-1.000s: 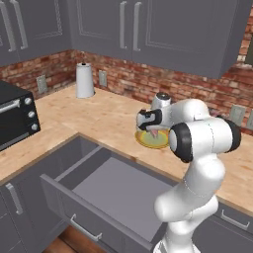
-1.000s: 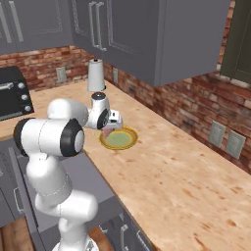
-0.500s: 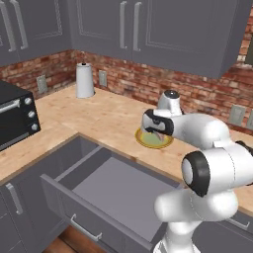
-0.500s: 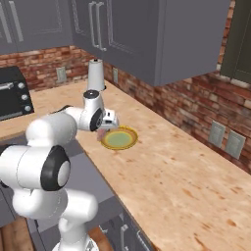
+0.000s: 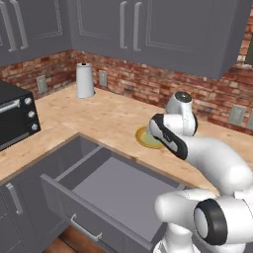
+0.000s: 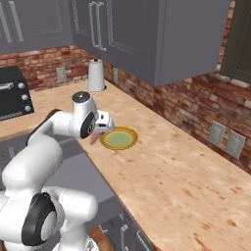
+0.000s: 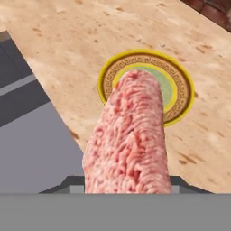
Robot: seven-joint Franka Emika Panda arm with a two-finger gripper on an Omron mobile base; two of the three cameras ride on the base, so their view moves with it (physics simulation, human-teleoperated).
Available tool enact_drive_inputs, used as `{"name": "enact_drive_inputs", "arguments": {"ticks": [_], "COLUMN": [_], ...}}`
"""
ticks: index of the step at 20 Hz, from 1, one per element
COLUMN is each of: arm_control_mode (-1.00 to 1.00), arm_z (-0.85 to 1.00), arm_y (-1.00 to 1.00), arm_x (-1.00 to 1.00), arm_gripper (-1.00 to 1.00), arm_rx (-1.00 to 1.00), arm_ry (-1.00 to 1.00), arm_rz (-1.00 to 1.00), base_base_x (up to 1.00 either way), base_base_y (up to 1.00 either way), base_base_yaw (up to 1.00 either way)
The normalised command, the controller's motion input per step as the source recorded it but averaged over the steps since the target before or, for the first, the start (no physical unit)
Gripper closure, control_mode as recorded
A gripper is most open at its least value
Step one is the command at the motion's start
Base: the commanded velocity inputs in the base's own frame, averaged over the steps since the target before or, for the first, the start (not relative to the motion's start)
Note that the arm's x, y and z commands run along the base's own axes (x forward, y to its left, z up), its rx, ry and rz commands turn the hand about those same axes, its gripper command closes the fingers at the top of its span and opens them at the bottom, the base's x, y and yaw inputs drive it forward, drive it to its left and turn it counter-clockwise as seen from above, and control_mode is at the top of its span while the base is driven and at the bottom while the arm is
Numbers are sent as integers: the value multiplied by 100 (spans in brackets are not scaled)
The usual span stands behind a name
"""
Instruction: Pick up the knife from the drawer and place it on the cutting board. Then place the meat from the plate to the cutting board.
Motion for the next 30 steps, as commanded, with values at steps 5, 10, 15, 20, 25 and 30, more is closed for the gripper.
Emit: {"name": "enact_drive_inputs", "arguments": {"ticks": [5, 10, 15, 20, 25, 30], "arm_control_mode": [-100, -100, -100, -100, -100, -100], "arm_z": [34, 58, 47, 64, 67, 52], "arm_y": [0, 0, 0, 0, 2, 0], "arm_x": [-80, -78, -89, -66, -59, -68], "arm_gripper": [100, 100, 100, 100, 100, 100], "arm_rx": [0, 0, 0, 0, 0, 0], "arm_ry": [-7, -2, 0, -13, -20, -23], "arm_rz": [0, 0, 0, 0, 1, 0], "base_base_x": [0, 0, 0, 0, 0, 0], "base_base_y": [0, 0, 0, 0, 0, 0], "base_base_yaw": [0, 0, 0, 0, 0, 0]}}
